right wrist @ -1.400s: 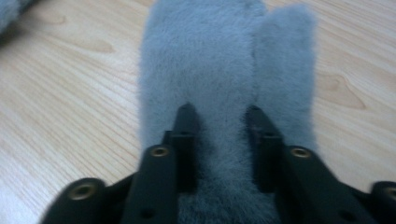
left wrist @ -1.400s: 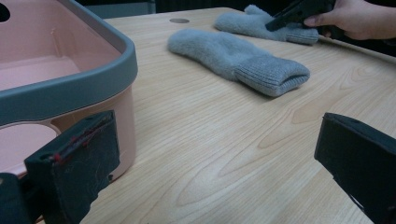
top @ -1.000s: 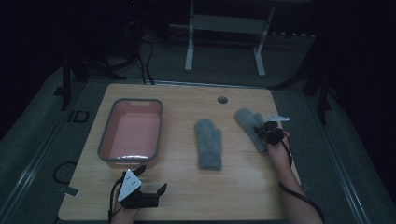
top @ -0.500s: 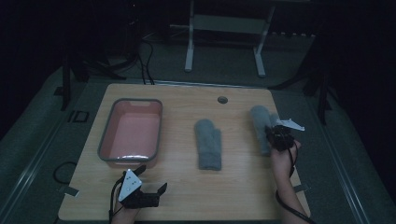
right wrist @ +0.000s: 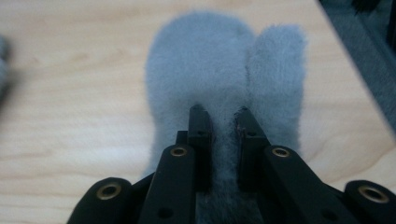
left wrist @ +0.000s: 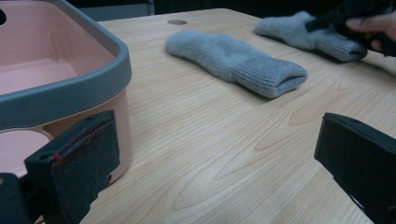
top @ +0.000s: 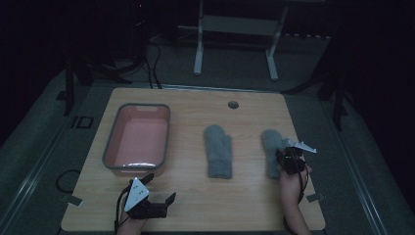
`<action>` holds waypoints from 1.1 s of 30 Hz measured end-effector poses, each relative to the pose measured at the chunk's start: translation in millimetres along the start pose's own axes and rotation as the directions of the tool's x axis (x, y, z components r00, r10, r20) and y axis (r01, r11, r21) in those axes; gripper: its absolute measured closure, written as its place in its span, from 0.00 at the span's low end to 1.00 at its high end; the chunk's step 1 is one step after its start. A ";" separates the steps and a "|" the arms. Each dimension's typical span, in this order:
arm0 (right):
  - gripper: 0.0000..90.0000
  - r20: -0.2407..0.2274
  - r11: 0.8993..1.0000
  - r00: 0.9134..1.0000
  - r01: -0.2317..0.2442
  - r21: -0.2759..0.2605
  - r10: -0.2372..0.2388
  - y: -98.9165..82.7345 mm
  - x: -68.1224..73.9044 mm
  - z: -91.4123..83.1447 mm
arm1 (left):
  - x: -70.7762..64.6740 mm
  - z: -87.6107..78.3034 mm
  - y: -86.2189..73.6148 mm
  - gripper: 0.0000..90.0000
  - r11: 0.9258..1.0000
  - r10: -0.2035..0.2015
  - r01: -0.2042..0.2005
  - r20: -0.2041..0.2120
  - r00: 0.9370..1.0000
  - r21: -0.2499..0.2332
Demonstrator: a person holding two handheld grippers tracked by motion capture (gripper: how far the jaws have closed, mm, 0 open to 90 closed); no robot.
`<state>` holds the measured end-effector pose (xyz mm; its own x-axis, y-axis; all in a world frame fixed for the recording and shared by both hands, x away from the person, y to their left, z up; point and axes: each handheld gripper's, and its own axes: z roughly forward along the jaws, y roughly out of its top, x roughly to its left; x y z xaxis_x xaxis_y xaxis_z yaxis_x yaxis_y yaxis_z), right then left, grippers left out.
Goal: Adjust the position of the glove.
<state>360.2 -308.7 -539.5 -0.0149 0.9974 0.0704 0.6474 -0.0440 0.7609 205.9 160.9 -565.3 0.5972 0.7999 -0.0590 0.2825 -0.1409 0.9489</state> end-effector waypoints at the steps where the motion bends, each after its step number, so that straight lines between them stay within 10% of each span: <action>1: 0.89 -0.001 1.000 1.000 -0.002 0.008 0.002 -2.8 -1.0 2.6 | -0.1 0.2 0.1 0.01 1.000 -0.002 0.002 0.002 1.000 0.001; 14: 0.62 -0.088 0.999 0.995 0.050 0.004 -0.049 1.5 -7.3 -4.3 | 0.1 -0.1 0.0 0.01 1.000 -0.002 0.002 0.007 1.000 0.002; 20: 0.54 -0.167 0.991 0.977 0.134 0.015 -0.130 9.3 -17.8 -10.3 | -0.8 0.9 0.2 0.01 1.000 0.003 -0.003 0.011 1.000 0.008; 26: 0.48 -0.239 0.949 0.922 0.315 0.004 -0.305 12.4 -27.6 -8.1 | -0.8 1.9 -0.3 0.01 1.000 0.003 -0.003 0.012 1.000 0.012; 33: 0.48 -0.279 0.952 0.915 0.306 0.014 -0.291 10.2 -35.5 4.9 | -1.1 2.9 -0.3 0.01 1.000 0.008 -0.009 0.015 1.000 0.017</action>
<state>371.1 -344.2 -537.5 -0.4142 0.9099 0.0233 0.6221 0.2643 0.7370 207.3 158.4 -566.5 0.6111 0.7896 -0.0558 0.2902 -0.1580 0.9438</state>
